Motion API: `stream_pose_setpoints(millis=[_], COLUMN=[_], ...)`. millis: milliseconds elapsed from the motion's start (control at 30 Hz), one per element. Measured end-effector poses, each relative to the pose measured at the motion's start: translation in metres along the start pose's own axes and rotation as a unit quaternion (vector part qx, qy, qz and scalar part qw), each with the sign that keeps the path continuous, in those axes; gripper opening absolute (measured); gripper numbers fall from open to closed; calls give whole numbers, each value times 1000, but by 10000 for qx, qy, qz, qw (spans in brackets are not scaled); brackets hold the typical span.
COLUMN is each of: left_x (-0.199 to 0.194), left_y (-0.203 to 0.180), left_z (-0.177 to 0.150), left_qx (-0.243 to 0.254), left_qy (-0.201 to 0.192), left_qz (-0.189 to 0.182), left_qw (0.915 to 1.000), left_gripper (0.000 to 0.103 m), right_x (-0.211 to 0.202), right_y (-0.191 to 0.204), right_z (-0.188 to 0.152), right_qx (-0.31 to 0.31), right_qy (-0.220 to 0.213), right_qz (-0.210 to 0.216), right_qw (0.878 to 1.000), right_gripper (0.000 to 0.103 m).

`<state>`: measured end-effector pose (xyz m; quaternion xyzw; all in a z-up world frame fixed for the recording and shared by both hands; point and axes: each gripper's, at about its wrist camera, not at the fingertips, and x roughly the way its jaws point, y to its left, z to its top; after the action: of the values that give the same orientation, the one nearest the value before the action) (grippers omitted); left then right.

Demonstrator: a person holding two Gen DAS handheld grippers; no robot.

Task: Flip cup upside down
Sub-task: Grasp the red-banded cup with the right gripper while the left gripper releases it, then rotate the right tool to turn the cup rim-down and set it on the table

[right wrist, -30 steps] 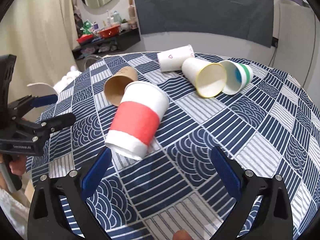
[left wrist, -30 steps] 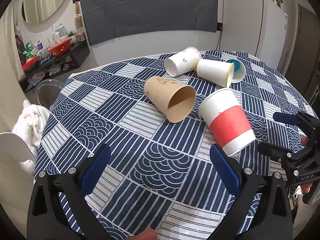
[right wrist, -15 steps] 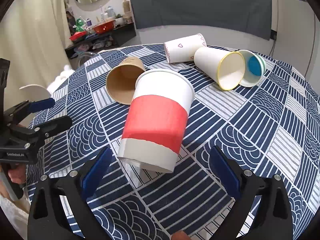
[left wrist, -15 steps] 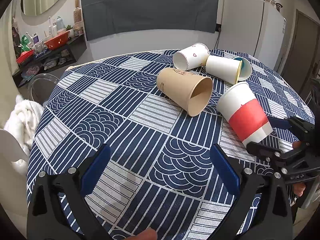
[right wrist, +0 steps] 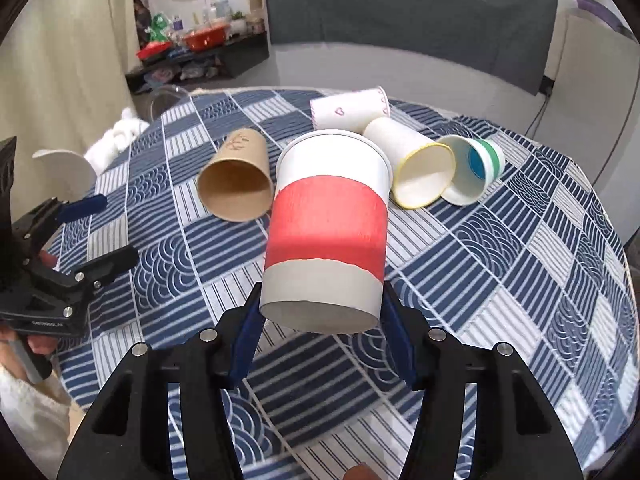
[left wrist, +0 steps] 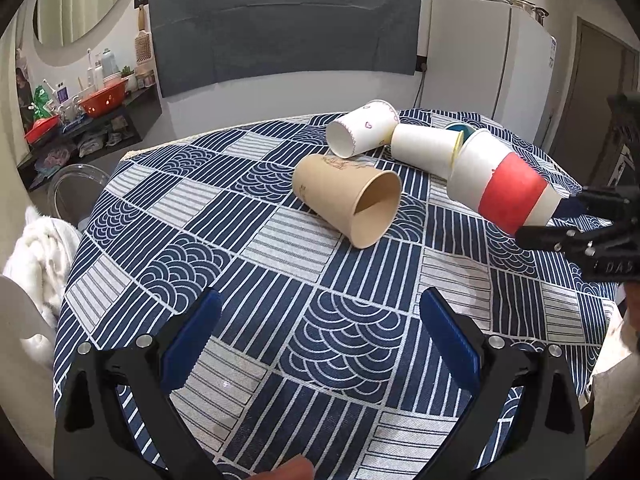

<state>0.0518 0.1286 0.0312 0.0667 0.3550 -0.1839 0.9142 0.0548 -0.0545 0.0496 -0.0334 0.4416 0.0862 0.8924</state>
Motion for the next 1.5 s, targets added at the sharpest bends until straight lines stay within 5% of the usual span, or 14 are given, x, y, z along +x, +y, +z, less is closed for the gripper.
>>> stream_pose_setpoints(millis=[500,1033,1167,1267,1500], left_x=[27,50,54,54,50], left_y=[-37,-73,-77,-78,-77], left_z=[13,18,16,15,15], left_qx=[382,756,869,931,926], left_qy=[141,269,332,363,355], left_qz=[-163,-397,-373,-389,-391], left_qw=[9990,9960,9950,9942,9943], left_gripper=[97,97,97,97,97], right_x=[-3,55,67,74,68], right_y=[-22,-10,-5,-3,-6], right_z=[39,83,97,105,112], right_qx=[-332,-1210,-1280,-1285,-1312], right_qy=[2135,3913,3960,3898,3665], right_qz=[94,124,95,134,212], right_qw=[9763,9122,9092,9118,9209], right_gripper=[52,53,54,77,85])
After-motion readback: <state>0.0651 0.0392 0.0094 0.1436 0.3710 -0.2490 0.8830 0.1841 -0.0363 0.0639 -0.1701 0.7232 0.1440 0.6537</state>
